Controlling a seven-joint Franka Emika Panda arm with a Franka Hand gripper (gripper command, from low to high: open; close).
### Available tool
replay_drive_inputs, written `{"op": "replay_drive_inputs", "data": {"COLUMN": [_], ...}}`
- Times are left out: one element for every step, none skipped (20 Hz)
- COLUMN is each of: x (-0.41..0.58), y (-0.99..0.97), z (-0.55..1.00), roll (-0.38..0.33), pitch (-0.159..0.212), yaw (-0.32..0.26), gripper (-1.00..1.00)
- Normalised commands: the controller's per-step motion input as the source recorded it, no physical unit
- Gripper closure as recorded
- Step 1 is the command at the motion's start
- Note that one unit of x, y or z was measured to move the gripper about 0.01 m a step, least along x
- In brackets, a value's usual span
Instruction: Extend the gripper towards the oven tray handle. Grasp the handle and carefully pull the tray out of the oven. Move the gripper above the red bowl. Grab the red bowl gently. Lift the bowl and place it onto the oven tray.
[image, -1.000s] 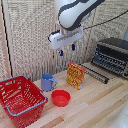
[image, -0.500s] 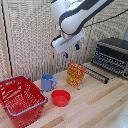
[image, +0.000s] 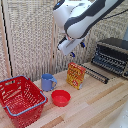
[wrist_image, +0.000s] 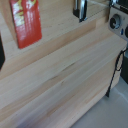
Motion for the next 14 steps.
{"op": "replay_drive_inputs", "data": {"x": [0.009,0.000,0.000,0.000,0.000,0.000,0.000,0.000,0.000,0.000,0.000,0.000,0.031,0.094], "y": [-0.60,-0.61,-0.61,-0.64,-0.63,-0.65,-0.68,-0.69,-0.69,-0.69,-0.68,-0.67,-0.63,-0.56], "z": [0.00,0.00,0.00,0.00,0.00,0.00,0.00,0.00,0.00,0.00,0.00,-0.01,-0.05,-0.09], "roll": [-0.164,-0.172,-0.183,-0.193,-0.199,-0.197,-0.200,-0.205,-0.204,-0.205,-0.210,-0.226,-0.244,-0.257], "pitch": [-0.024,-0.028,-0.019,-0.010,-0.009,0.000,0.000,0.000,0.000,0.000,0.000,0.000,0.000,0.000], "yaw": [0.138,0.130,0.119,0.095,0.091,0.087,0.075,0.065,0.065,0.064,0.065,0.062,0.062,0.066], "gripper": [-1.00,-1.00,-1.00,-1.00,-1.00,-1.00,-1.00,-1.00,-1.00,-1.00,-1.00,-1.00,-1.00,-1.00]}}
